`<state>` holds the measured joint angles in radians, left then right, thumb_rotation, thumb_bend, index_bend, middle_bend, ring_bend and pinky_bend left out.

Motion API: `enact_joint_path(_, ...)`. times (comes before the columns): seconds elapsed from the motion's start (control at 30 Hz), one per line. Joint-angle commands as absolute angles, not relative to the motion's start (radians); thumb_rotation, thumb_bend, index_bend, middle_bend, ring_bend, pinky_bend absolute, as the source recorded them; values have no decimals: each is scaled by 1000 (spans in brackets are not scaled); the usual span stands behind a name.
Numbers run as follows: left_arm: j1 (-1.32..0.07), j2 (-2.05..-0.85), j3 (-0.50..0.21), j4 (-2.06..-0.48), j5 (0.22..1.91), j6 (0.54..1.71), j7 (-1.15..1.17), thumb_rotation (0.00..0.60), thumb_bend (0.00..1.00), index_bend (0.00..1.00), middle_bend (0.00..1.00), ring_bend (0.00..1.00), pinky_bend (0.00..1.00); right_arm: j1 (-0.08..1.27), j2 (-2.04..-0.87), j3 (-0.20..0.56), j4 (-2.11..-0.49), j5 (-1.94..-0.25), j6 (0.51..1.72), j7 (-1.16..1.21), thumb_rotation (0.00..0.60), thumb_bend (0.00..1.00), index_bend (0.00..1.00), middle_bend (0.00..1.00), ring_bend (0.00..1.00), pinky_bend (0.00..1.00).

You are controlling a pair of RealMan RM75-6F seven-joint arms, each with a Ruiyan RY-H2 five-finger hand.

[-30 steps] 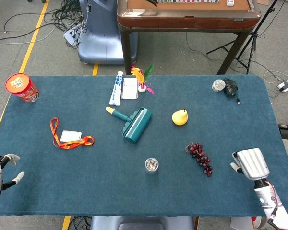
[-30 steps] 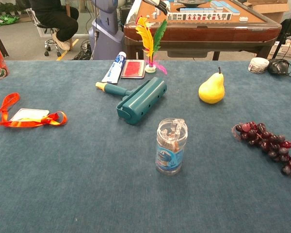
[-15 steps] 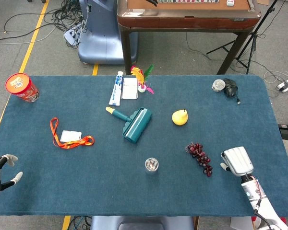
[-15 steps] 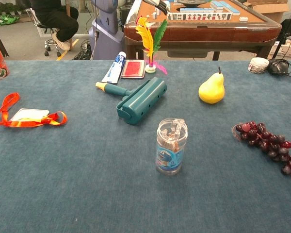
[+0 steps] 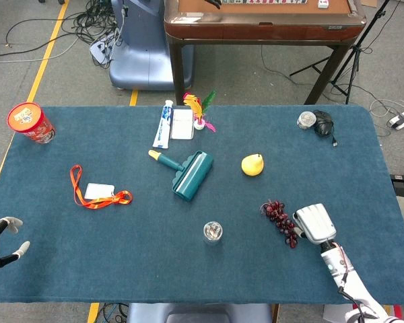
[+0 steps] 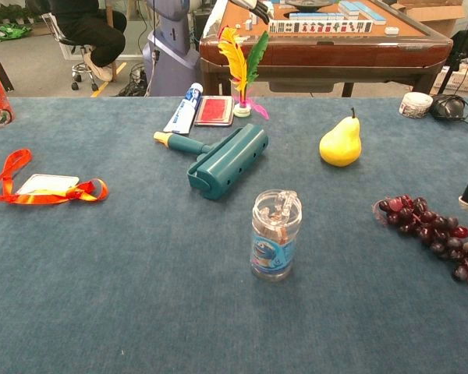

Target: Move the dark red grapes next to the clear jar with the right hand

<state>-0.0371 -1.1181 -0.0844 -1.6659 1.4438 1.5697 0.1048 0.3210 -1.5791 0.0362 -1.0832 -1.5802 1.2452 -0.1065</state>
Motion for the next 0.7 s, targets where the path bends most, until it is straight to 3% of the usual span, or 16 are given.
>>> enact_joint_path(0.03, -37, -1117, -85, -1666, 1443, 1569, 103, 600, 195, 453, 518, 410, 584, 331, -1592, 41, -1075, -1577, 1242, -101, 600, 0, 1000, 1000, 1000, 1000)
enact_joint_path(0.7, -34, -1109, -88, -1667, 1430, 1562, 92, 600, 194, 453, 518, 410, 584, 440, -1697, 97, -1004, -1547, 1195, -71, 600, 0, 1000, 1000, 1000, 1000)
